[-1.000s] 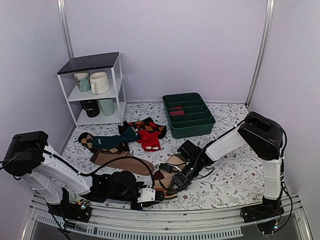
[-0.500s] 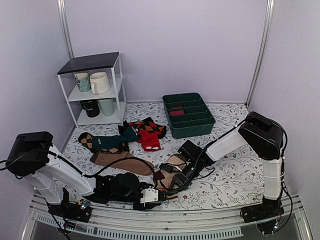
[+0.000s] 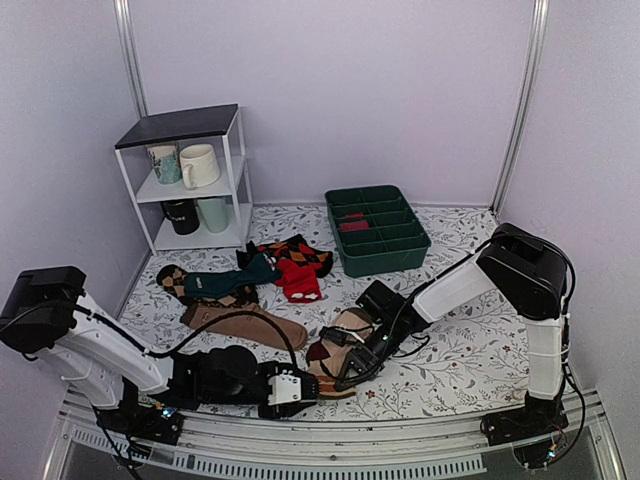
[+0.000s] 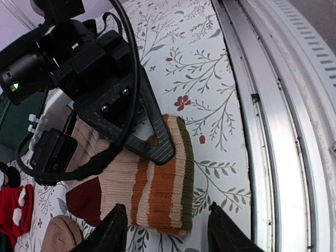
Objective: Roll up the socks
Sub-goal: Roll a pair of socks at the center of the board.
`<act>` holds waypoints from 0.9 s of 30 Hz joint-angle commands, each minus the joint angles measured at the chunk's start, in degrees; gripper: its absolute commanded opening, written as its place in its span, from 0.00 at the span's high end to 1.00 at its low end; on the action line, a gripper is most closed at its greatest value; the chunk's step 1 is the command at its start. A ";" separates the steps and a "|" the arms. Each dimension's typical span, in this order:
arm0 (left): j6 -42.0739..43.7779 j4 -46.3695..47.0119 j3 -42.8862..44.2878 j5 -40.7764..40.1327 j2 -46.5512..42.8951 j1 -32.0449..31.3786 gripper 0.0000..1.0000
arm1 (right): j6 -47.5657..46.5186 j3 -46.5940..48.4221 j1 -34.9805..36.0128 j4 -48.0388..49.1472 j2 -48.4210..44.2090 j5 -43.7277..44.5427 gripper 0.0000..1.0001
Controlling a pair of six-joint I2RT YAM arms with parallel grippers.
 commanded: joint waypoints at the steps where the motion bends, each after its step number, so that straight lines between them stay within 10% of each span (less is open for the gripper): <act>1: 0.25 -0.13 2.56 2.32 3.66 -1.15 0.46 | 0.35 -4.31 0.02 -7.72 5.19 13.04 1.00; 14: -0.08 -2.12 6.55 -0.32 10.10 -1.21 0.44 | 0.23 -4.69 0.00 -7.31 5.06 12.73 1.00; 21: -1.25 -4.54 7.93 -0.97 12.10 -1.19 0.57 | 0.38 -5.33 -0.04 -7.07 4.75 12.49 1.00; 27: -3.78 -8.82 10.11 0.94 13.94 -0.84 0.89 | 0.62 -5.70 -0.03 -6.22 4.15 12.71 1.00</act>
